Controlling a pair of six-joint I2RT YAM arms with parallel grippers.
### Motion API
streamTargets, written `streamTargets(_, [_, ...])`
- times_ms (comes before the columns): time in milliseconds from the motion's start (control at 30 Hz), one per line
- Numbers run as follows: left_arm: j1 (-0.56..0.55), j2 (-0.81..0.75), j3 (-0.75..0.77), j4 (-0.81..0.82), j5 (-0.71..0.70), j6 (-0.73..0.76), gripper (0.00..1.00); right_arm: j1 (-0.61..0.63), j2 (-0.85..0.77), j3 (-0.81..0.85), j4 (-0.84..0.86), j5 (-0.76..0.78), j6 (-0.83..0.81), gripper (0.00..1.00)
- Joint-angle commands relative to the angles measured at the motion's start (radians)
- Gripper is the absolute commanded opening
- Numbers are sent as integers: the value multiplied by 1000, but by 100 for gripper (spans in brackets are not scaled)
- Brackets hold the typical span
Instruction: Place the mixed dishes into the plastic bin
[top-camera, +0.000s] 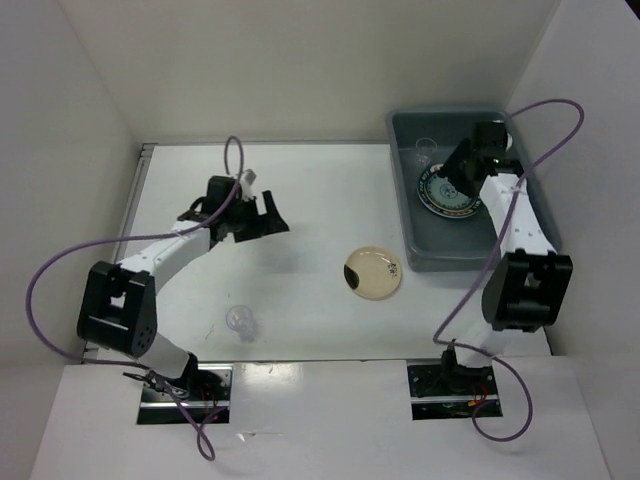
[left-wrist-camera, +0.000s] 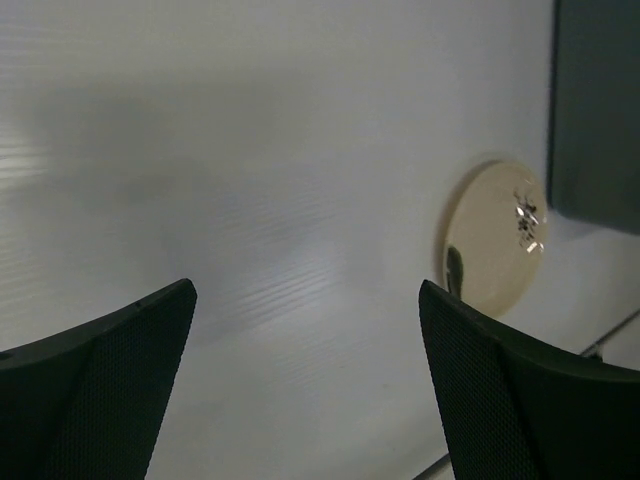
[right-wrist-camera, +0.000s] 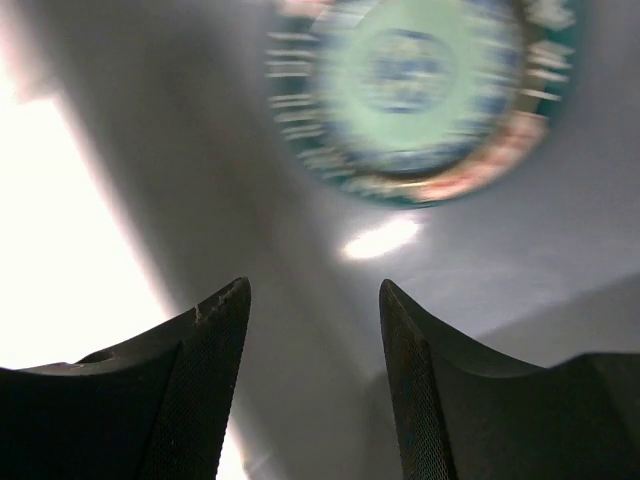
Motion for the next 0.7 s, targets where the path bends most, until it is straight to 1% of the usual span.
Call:
streamTargets(0, [-87, 53, 39, 163, 69, -32, 98, 77, -149, -22, 44, 19, -2, 60])
streamTargets(67, [-143, 88, 62, 186, 78, -43, 97, 116, -213, -39, 44, 19, -2, 60])
streamTargets(167, [-199, 179, 102, 197, 112, -43, 95, 149, -273, -94, 44, 4, 8, 60])
streamTargets(200, [-234, 224, 131, 208, 121, -43, 94, 149, -301, -94, 44, -7, 8, 60])
streamTargets(300, [-294, 281, 151, 240, 130, -64, 94, 149, -333, -114, 21, -7, 8, 60])
streamTargets(367, [-323, 301, 180, 254, 98, -64, 91, 149, -334, -114, 1, -16, -10, 61])
streamTargets(433, [-363, 344, 201, 254, 98, -64, 84, 149, -343, -114, -22, -16, -10, 61])
streamTargets(467, [-374, 363, 230, 254, 98, -64, 76, 149, -353, -114, -22, -16, -10, 61])
streamTargets(500, [-383, 395, 244, 245, 98, -64, 73, 149, -353, -114, -22, -16, -10, 61])
streamTargets(667, [-395, 426, 254, 245, 98, -75, 62, 149, -378, -114, -45, -7, -19, 61])
